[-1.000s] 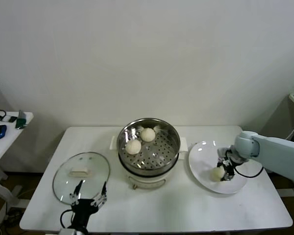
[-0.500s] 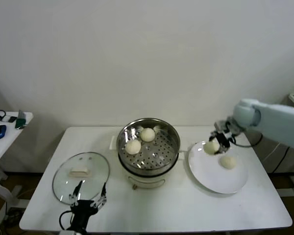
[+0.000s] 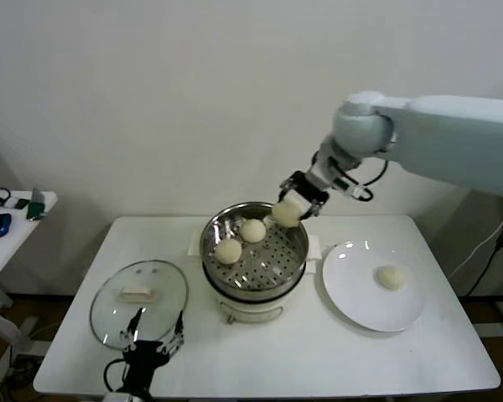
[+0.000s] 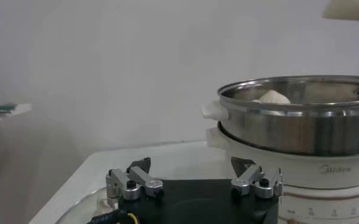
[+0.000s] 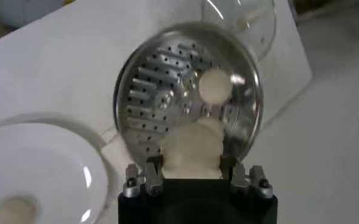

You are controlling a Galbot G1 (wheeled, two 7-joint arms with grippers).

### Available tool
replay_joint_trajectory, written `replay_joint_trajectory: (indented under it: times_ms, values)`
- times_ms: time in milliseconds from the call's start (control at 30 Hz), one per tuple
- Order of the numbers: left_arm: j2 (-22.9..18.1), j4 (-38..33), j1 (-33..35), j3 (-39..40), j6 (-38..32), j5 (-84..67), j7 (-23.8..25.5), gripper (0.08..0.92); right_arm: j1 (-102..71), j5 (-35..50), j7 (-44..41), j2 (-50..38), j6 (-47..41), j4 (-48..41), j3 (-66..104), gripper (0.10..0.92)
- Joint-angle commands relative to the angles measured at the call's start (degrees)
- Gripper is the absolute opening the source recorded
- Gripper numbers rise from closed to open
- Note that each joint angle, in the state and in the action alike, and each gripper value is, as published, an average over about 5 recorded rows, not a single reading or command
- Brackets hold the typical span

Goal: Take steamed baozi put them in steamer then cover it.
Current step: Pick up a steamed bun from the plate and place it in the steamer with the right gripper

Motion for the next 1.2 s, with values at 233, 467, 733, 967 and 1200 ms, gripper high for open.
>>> replay_joint_trajectory:
  times_ms: [233,467,733,967,1200]
  values:
    - [-0.13,0.44,0.58,-0.53,-0.58,-0.46,-0.10,0.823,-12.48,-20.96,5.01,11.67,6.84,2.35,-0.11,0.636]
    - [-0.11,0.30,0.78,-0.41,-0.75,-0.46,-0.10,0.823,-17.06,-24.39,5.49,11.49,5.91,-1.13,-0.85,0.633]
    - [-0.17,0.23,1.08,-0.32,-1.00,-0.44,-0.15,0.823,-19.16,-25.30,5.91,11.63,5.48,-3.23,-0.73,0.630]
    - [-0.25,-0.06,1.46,-0.37,-1.13,-0.42,-0.19,0.823,-19.42,-23.84,6.20,11.98,6.01,-4.86,0.10,0.682]
    - [-0.36,-0.23,1.16,0.06,-0.95,-0.19,-0.16,0.823,-14.54,-18.03,4.35,9.38,7.26,-4.23,-0.31,0.817]
